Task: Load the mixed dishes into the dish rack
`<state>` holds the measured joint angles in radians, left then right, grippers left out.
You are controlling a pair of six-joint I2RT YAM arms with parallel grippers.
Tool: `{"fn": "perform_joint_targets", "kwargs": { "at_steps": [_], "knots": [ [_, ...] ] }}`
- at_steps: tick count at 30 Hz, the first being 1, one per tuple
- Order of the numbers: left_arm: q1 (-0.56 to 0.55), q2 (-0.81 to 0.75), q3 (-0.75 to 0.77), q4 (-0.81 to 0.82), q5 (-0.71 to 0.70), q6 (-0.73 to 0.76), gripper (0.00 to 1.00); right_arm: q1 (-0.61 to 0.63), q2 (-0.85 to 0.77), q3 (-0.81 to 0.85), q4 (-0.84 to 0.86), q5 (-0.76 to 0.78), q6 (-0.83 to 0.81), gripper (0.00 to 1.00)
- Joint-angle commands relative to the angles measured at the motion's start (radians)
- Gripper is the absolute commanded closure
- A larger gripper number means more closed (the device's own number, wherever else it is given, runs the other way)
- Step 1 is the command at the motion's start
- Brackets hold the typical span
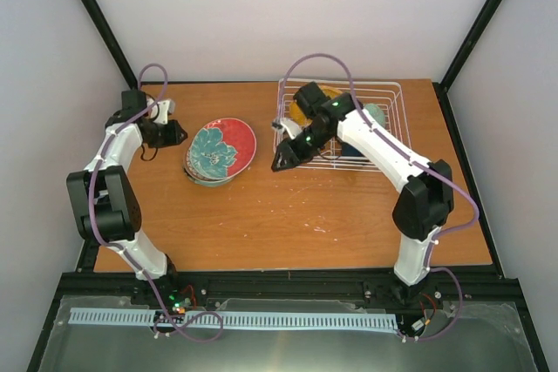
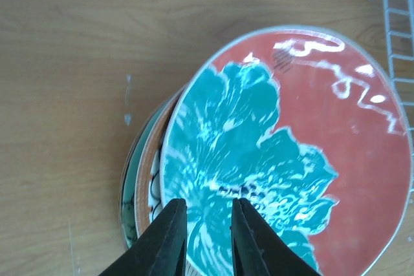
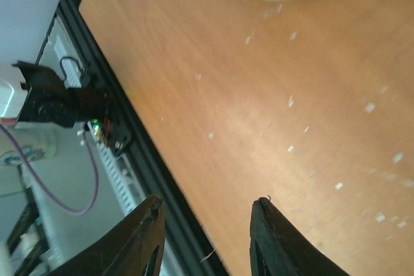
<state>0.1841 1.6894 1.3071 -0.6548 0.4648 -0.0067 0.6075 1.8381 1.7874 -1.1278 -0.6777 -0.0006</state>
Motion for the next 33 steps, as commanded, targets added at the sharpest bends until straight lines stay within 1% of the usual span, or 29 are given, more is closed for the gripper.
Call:
{"fn": "perform_joint_targets", "kwargs": {
  "at_steps": [1,4,6,9,13,15,17,20,23,27,33],
  "knots": [
    [-0.002,-0.049,-0.057,-0.027,-0.053,-0.024,0.79,0.064,0.053,-0.009,-0.124,-0.041,0.057,0.64],
    [-0.002,-0.072,-0.091,0.0,-0.079,-0.036,0.8,0.104,0.113,0.033,-0.132,-0.029,0.099,0.68],
    [-0.003,-0.085,-0.106,0.011,-0.075,-0.038,0.8,0.115,0.132,0.02,-0.069,-0.064,0.153,0.68],
    [-0.003,-0.111,-0.131,0.027,-0.075,-0.04,0.8,0.121,0.185,0.042,-0.067,-0.059,0.175,0.66],
    [-0.002,-0.128,-0.142,0.039,-0.069,-0.038,0.8,0.12,0.238,0.079,-0.031,0.034,0.216,0.66],
    [-0.002,-0.136,-0.142,0.044,-0.065,-0.039,0.8,0.119,0.27,0.128,-0.01,0.086,0.247,0.66],
    [-0.002,-0.141,-0.141,0.048,-0.07,-0.037,0.8,0.12,0.319,0.199,-0.021,0.126,0.263,0.65],
    [-0.003,-0.149,-0.141,0.05,-0.077,-0.035,0.8,0.12,0.424,0.351,-0.082,0.145,0.26,0.63],
    [-0.002,-0.157,-0.149,0.058,-0.08,-0.034,0.8,0.119,0.509,0.448,-0.106,0.163,0.254,0.64],
    [-0.002,-0.171,-0.161,0.066,-0.089,-0.032,0.8,0.117,0.559,0.5,-0.119,0.249,0.271,0.66],
    [-0.002,-0.186,-0.188,0.082,-0.094,-0.031,0.8,0.099,0.549,0.516,-0.075,0.361,0.316,0.64]
  ]
}}
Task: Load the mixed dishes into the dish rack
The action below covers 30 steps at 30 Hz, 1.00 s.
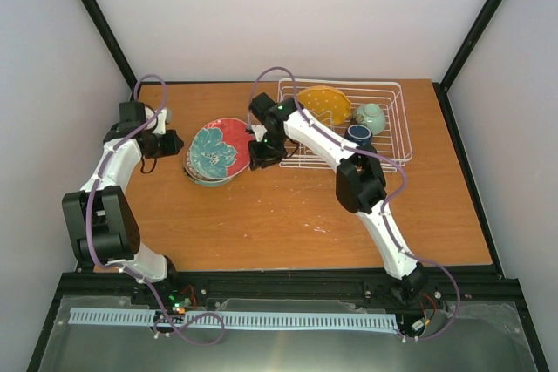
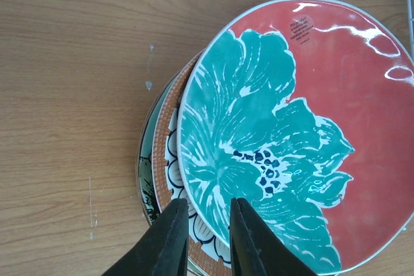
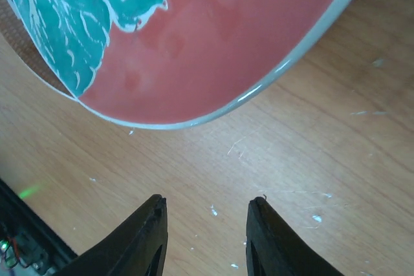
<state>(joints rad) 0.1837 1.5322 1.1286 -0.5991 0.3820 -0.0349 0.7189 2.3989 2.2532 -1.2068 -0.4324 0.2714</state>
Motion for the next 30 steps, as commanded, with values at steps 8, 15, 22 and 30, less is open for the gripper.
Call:
{"fn": "perform_joint_targets", "kwargs": {
  "at_steps": [8,15,22,30],
  "knots": [
    [-0.002,-0.029,-0.012,0.044,-0.016,0.001,0.81,-0.055,0.034,0.118,0.036,0.126,0.106,0.61],
    [-0.002,-0.028,-0.023,0.059,-0.02,0.003,0.81,-0.067,0.134,0.253,0.041,0.12,0.146,0.6],
    [-0.001,-0.036,-0.026,0.062,-0.032,0.007,0.81,-0.067,0.186,0.279,0.048,0.159,0.135,0.6],
    [-0.002,-0.043,-0.025,0.058,-0.053,0.015,0.81,-0.062,0.198,0.33,0.001,0.332,0.065,0.6]
  ]
}}
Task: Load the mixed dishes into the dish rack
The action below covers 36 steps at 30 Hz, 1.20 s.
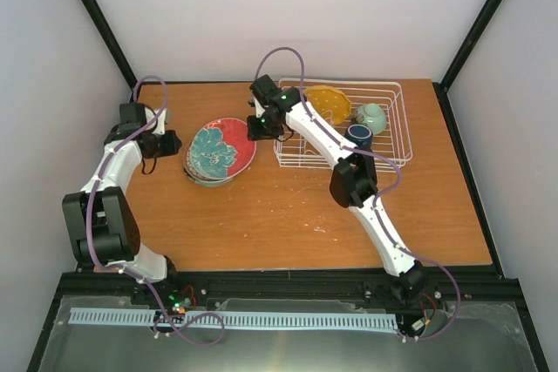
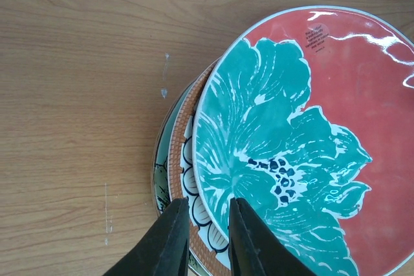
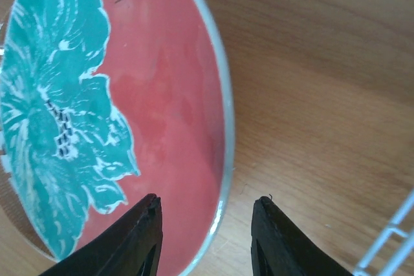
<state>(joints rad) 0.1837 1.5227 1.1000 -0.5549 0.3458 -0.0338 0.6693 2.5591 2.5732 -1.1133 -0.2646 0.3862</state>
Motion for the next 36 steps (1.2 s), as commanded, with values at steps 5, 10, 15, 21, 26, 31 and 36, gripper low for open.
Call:
{"fn": "perform_joint_targets", "kwargs": {
  "at_steps": [5,10,15,21,26,31,36],
  "knots": [
    [-0.002,-0.033,0.006,0.016,-0.018,0.015,0.81,-0.02,0.039,0.006,-0.159,0.245,-0.099,0.59],
    [-0.001,-0.023,0.011,0.018,-0.015,0.015,0.81,-0.034,0.056,0.01,-0.139,0.137,-0.072,0.56],
    [-0.002,-0.039,-0.002,0.022,-0.018,0.014,0.81,-0.034,0.083,0.017,-0.131,0.042,-0.04,0.53],
    [-0.003,-0.052,-0.01,0.029,-0.017,0.014,0.81,-0.034,0.097,0.023,-0.094,-0.043,0.005,0.5],
    [-0.002,-0.055,-0.008,0.032,-0.014,0.015,0.81,-0.027,0.108,0.022,-0.117,-0.032,-0.014,0.48],
    [-0.003,-0.063,-0.006,0.03,-0.016,0.014,0.81,-0.014,0.119,0.021,-0.109,-0.034,-0.021,0.49],
    [-0.002,-0.072,-0.024,0.036,-0.019,0.012,0.81,-0.014,0.124,0.018,-0.063,-0.106,0.006,0.52]
  ]
}}
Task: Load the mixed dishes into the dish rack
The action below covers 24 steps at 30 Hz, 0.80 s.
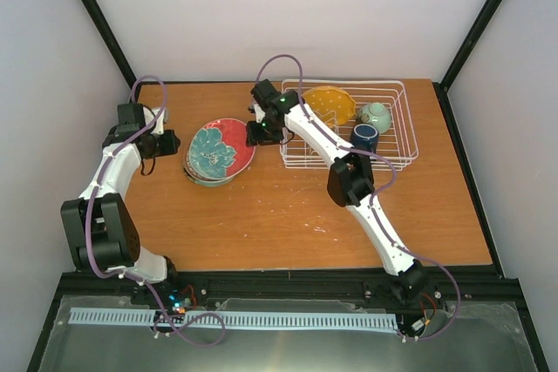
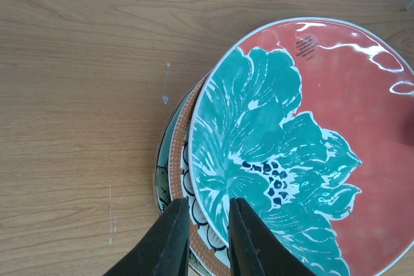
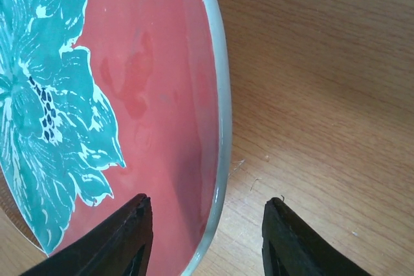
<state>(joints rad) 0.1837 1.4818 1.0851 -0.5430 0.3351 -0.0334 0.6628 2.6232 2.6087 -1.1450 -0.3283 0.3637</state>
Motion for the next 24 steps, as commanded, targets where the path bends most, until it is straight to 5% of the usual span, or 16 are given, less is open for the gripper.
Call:
{"fn": "perform_joint_targets", "kwargs": {
  "at_steps": [1,12,19,24],
  "knots": [
    [-0.001,-0.032,-0.01,0.027,-0.007,0.011,0.81,-0.008,0.06,-0.017,-0.023,-0.055,0.035,0.52],
    [-0.001,-0.029,-0.008,0.029,-0.013,0.014,0.82,-0.017,0.069,-0.019,0.023,-0.176,0.064,0.69],
    [-0.002,-0.035,-0.008,0.028,-0.02,0.015,0.82,-0.017,0.079,-0.019,0.008,-0.199,0.049,0.64],
    [-0.002,-0.034,-0.011,0.029,-0.02,0.015,0.82,-0.015,0.086,-0.019,0.004,-0.227,0.04,0.7]
  ]
}}
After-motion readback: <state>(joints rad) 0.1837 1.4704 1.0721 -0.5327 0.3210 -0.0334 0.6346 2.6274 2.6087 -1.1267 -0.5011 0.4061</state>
